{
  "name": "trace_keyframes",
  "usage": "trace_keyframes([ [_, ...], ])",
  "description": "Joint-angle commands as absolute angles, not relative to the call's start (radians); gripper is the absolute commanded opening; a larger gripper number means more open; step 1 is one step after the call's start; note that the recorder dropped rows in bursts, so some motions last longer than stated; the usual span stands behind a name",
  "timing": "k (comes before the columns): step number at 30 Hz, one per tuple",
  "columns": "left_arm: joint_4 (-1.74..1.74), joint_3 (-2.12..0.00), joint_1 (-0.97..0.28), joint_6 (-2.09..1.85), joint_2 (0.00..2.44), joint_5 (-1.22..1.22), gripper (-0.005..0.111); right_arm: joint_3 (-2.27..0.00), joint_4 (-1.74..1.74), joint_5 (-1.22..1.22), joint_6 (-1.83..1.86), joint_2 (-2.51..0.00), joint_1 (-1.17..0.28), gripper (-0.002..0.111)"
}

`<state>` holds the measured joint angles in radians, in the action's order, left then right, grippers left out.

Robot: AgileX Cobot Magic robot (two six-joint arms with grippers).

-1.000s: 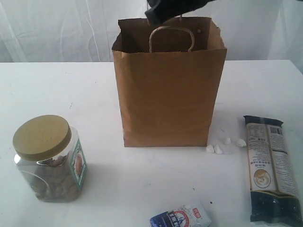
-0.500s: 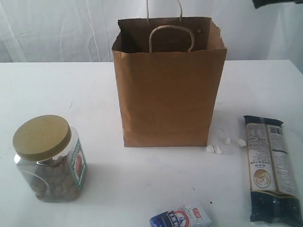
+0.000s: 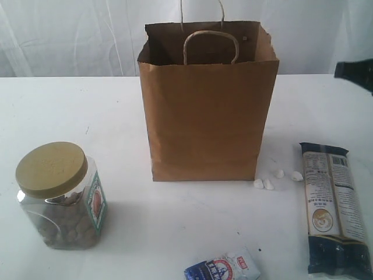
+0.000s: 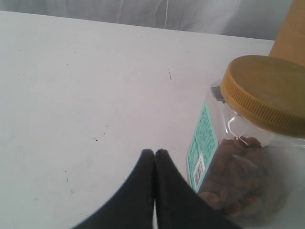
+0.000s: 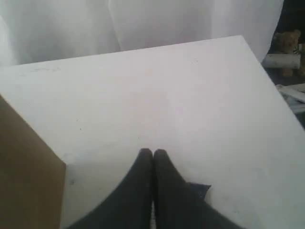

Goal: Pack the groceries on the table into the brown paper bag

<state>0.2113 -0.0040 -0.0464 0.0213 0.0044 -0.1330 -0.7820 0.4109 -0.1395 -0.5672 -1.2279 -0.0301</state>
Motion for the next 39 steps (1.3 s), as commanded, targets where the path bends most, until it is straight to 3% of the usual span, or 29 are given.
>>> trace_keyframes([
  [1, 0.215, 0.0, -0.053, 0.023, 0.0, -0.132, 0.0, -0.601, 0.416, 0.036, -0.585, -1.11, -0.019, 0.0],
  [14, 0.191, 0.0, -0.054, 0.023, 0.0, -0.132, 0.0, -0.516, 0.416, 0.0, -0.402, -0.452, -0.019, 0.0],
  [24, 0.192, 0.0, -0.054, 0.023, 0.0, -0.12, 0.0, -0.468, 0.421, -0.523, -0.381, -0.165, -0.019, 0.0],
  [33, 0.192, 0.0, -0.054, 0.035, 0.0, -0.077, 0.0, -0.236, 0.421, -0.112, -0.414, -0.102, -0.019, 0.0],
  [39, 0.2, 0.0, -0.054, 0.081, 0.0, 0.009, 0.0, -0.205, 0.412, -0.167, -0.516, -0.121, -0.019, 0.0],
])
